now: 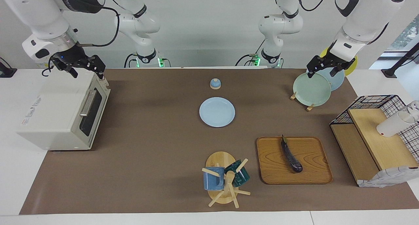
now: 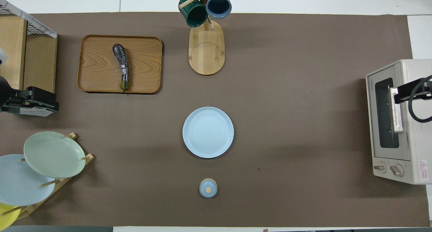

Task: Put eggplant into oven

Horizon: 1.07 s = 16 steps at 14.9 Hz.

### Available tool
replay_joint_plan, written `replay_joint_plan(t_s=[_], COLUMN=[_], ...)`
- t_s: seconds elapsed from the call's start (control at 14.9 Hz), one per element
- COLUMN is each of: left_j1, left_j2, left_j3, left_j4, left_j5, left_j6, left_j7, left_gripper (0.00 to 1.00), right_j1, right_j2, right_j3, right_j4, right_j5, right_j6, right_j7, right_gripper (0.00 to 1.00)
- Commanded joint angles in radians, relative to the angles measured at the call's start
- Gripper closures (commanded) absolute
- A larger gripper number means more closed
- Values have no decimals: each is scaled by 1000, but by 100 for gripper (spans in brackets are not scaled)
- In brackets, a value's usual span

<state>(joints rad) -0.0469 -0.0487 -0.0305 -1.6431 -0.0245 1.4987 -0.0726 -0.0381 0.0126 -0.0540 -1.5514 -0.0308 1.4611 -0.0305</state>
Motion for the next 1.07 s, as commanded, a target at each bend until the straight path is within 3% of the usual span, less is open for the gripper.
replay_joint_plan(t_s=[0.0,0.54,0.6,0.67,0.81,0.87,1.01], left_j1=[-10,-14,-14,-13,-13,-14,-13], left_j2=[-2,-2,-2,1,10,29,93], left_j3=[4,1,1,0,0,0,0], left_j4=[3,0,-3,-9,-20,-18,11], left_j5=[15,17,15,15,14,11,-24], left_j6=[3,35,55,110,141,155,188], left_j7=[10,-1,-1,2,0,0,0], left_gripper=[0,0,0,0,0,0,0], right_j1=[-9,-9,-8,-8,-8,-9,-23], right_j2=[-11,-22,-25,-29,-31,-31,-55], right_j3=[3,3,3,3,2,2,2], right_j4=[-7,-27,-39,-55,-55,-68,-128], right_j5=[6,5,5,5,-11,-8,0], right_j6=[2,10,22,50,76,117,162], right_j7=[-2,-11,-17,-26,-72,-124,-228], right_gripper=[0,0,4,35,74,79,100])
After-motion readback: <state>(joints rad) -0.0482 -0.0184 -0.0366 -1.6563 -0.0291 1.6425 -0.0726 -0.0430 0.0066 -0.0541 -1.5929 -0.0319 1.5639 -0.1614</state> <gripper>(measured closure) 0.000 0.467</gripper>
